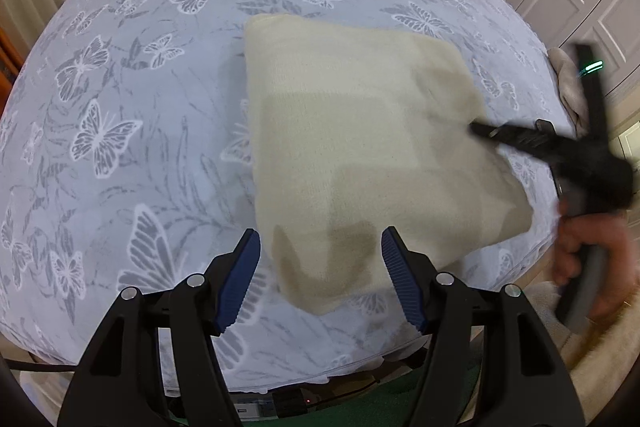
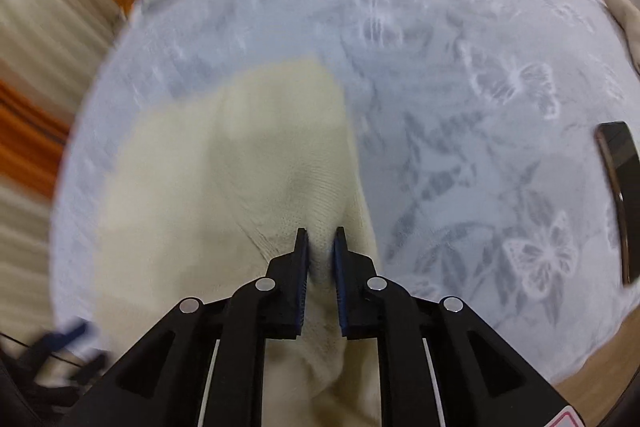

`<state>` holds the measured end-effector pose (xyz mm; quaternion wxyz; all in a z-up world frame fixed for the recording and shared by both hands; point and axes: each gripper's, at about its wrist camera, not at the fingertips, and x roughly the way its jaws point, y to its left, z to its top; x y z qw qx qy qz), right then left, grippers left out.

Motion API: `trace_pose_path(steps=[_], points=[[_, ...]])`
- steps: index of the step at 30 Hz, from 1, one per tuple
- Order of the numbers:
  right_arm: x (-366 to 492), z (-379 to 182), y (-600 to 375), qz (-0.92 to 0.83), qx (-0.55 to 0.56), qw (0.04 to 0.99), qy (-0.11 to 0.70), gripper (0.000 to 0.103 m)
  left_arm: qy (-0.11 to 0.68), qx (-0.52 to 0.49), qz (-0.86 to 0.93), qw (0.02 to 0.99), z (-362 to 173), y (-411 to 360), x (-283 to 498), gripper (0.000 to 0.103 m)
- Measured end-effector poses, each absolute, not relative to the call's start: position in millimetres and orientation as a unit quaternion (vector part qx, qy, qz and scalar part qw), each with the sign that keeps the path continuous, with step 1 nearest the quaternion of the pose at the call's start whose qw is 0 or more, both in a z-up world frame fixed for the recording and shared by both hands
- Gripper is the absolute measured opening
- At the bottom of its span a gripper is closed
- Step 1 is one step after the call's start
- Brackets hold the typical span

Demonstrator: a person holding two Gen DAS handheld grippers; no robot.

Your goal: Fold small clothes

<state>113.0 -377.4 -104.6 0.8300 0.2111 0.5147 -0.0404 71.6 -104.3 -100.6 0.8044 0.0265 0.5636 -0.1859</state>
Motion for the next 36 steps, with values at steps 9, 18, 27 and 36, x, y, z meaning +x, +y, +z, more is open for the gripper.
trace_pose_path(steps=[9, 18, 27, 36], points=[[79.1, -142.0, -337.3, -0.014, 0.173, 0.805, 0.568, 0.006, 0.571, 0.024, -0.182, 0.8, -110.6, -105.1, 71.6, 0.061], [62.5, -85.9, -373.2, -0.066, 0.223, 0.849, 0.475, 0.079, 0.596, -0.166, -0.209, 0.758, -113.5, -74.8, 94.9, 0.095], [77.5, -179.1, -383.5, -0.028, 0.349, 0.753, 0.557, 0.094, 0.647, -0.184, -0.156, 0.723, -179.8, -88.1, 139.2, 0.098], [87.4, -172.4, -367.2, -0.003, 0.365, 0.762, 0.536, 0.043, 0.659, -0.141, -0.159, 0.722, -166.7, -112.2, 140.6, 0.081]])
